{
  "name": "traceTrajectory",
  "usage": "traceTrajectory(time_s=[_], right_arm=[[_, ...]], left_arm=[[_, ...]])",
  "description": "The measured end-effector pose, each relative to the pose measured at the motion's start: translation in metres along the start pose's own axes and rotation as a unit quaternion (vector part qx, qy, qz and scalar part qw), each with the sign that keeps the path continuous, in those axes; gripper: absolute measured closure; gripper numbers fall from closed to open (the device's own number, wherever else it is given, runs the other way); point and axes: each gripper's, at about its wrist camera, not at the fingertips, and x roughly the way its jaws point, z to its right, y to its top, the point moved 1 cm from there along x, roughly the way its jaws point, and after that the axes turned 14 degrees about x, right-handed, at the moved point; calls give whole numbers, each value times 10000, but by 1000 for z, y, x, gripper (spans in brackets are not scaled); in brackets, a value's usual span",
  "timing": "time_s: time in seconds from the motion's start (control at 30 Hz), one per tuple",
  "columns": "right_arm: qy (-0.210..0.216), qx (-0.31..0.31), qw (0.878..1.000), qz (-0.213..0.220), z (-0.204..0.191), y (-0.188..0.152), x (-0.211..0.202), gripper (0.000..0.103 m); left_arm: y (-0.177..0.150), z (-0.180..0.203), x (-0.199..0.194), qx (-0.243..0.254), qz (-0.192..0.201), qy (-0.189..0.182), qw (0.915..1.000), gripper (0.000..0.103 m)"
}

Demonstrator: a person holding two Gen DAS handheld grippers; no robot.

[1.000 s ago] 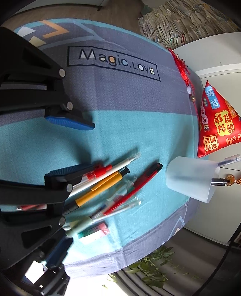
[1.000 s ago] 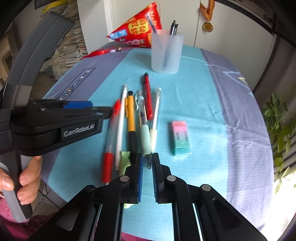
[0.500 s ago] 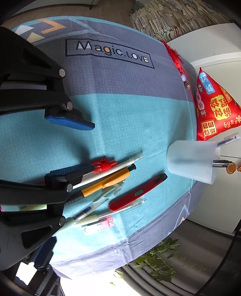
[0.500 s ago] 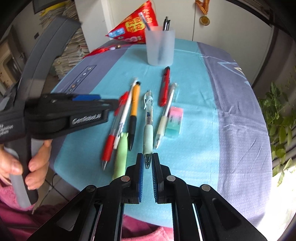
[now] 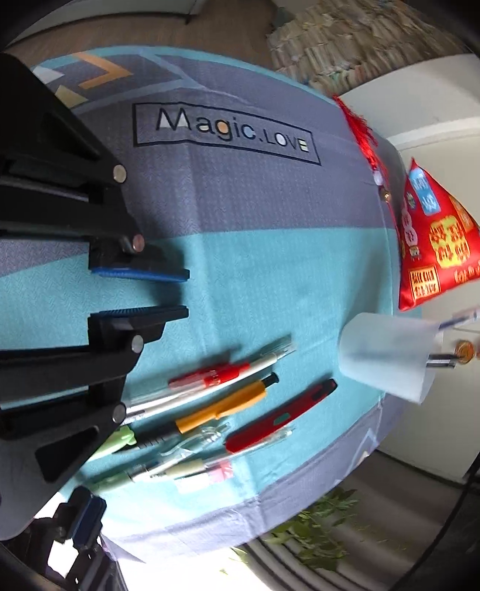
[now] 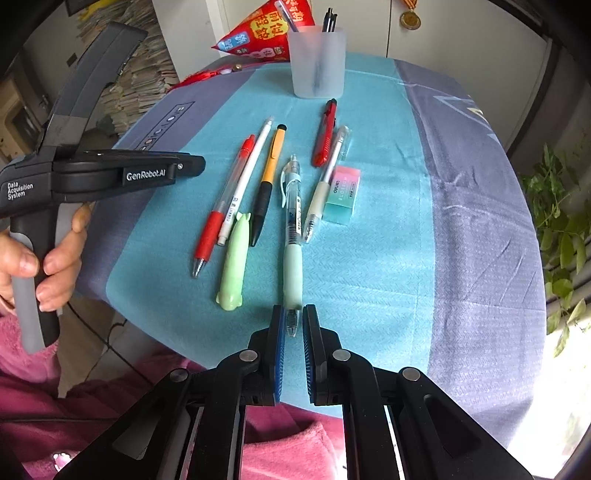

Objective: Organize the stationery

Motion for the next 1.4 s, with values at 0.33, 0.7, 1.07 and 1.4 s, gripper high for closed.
traceTrajectory(time_s=[0.33, 0.7, 1.07, 1.4], right_arm=[[-36, -113, 9999, 93, -7, 7, 1, 91], [-29, -10, 10000, 95, -1, 9, 9, 90], [53, -148, 9985, 519, -17, 45, 4, 90], [-61, -341, 9990, 269, -32, 80, 35, 90]], left_arm=[[3, 47, -5, 594, 190, -549, 9965, 70], [-3, 26, -1, 583, -2, -132, 9982, 67], [3, 15, 1, 225, -114, 15, 9997, 68], [8, 20, 6, 322, -50, 130, 9994, 70]])
